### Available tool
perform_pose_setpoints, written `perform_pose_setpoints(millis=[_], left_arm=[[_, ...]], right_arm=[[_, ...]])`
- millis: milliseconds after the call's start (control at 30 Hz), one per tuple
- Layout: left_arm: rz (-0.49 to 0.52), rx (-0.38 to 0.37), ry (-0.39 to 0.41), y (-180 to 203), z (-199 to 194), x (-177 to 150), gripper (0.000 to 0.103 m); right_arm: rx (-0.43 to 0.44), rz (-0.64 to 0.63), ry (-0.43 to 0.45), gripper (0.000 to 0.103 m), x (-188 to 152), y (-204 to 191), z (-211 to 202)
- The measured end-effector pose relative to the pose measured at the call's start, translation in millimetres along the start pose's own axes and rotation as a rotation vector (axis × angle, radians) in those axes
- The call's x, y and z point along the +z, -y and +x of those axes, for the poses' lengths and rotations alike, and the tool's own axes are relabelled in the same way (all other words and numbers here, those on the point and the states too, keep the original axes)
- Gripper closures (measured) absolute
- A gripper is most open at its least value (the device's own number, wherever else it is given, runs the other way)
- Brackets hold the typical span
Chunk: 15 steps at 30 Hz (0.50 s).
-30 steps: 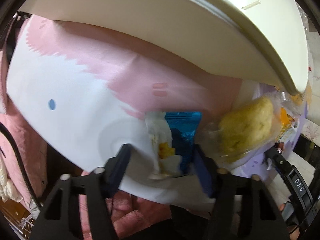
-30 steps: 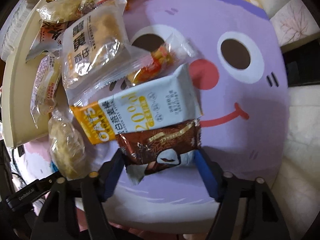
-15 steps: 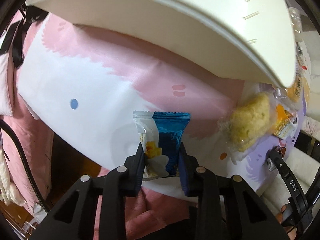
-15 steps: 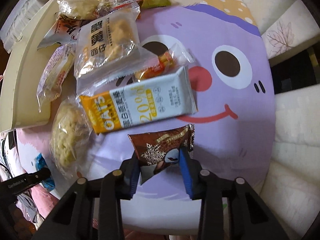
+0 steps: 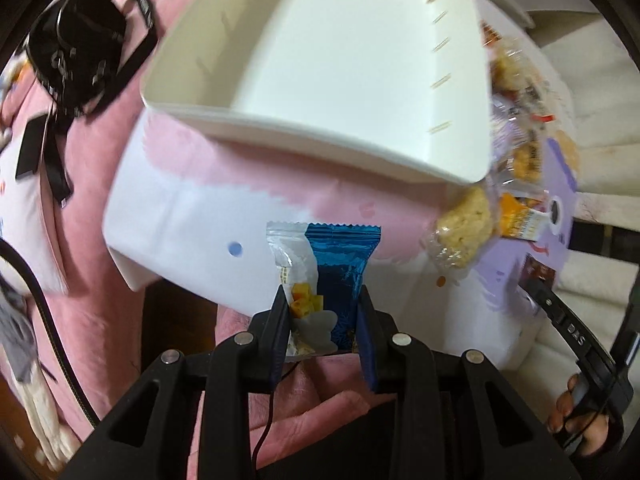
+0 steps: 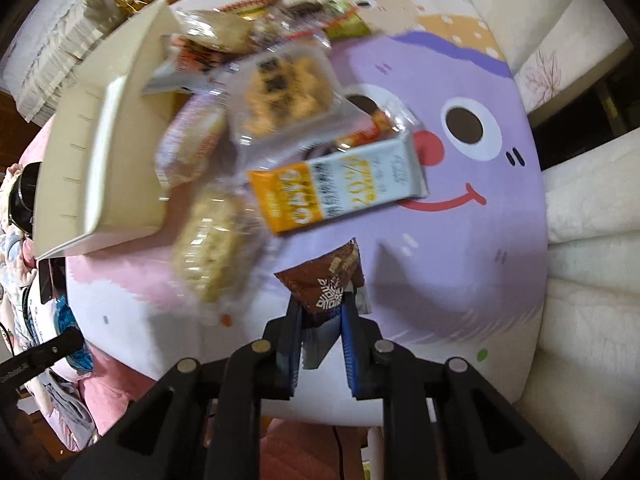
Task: Organize snacks
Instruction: 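Carry both snacks into the white tray and open both tools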
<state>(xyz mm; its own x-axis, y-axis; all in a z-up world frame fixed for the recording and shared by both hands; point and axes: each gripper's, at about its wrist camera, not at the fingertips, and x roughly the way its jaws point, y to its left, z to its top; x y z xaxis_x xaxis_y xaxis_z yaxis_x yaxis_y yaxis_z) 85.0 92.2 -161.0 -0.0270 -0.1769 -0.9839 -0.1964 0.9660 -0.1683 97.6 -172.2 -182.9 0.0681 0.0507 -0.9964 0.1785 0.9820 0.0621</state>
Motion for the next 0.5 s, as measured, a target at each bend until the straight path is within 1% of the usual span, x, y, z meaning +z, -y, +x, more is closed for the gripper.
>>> perform_pose_setpoints(millis=[133,200,300,333,400,433,500], left_arm=[[0.094,-0.019,0.049,-11.0,-36.9,9.0,0.075],[0.132,-0.030,0.079,-26.2,-61.0,16.4,0.075],[0.173,-0.049,0.128,-41.6,-86.4,25.8,0.075],[0.186,-0.059,0.147,-47.2,-95.4,30.6,0.075],[0.207,-0.068,0.178,-57.0,-107.4,37.1,0.075],[0.219,-0.072,0.198,-60.4,-113.0,40.9,0.075],[0.247,-0.081,0.238,-68.2,-121.9,47.5,0.075]], right_arm=[[0.020,0.024,0.055,0.086,-9.1,-31.8,-24.7],[0.029,0.031,0.080,0.086,-12.3,-49.6,-37.2],[0.051,0.030,0.125,0.085,-9.5,-57.8,-60.8],[0.057,0.030,0.140,0.086,-5.2,-59.8,-62.6],[0.074,0.025,0.186,0.086,-11.1,-77.1,-78.1],[0.084,0.026,0.204,0.086,-12.4,-75.1,-86.0],[0.099,0.007,0.257,0.085,-16.2,-96.7,-95.4]])
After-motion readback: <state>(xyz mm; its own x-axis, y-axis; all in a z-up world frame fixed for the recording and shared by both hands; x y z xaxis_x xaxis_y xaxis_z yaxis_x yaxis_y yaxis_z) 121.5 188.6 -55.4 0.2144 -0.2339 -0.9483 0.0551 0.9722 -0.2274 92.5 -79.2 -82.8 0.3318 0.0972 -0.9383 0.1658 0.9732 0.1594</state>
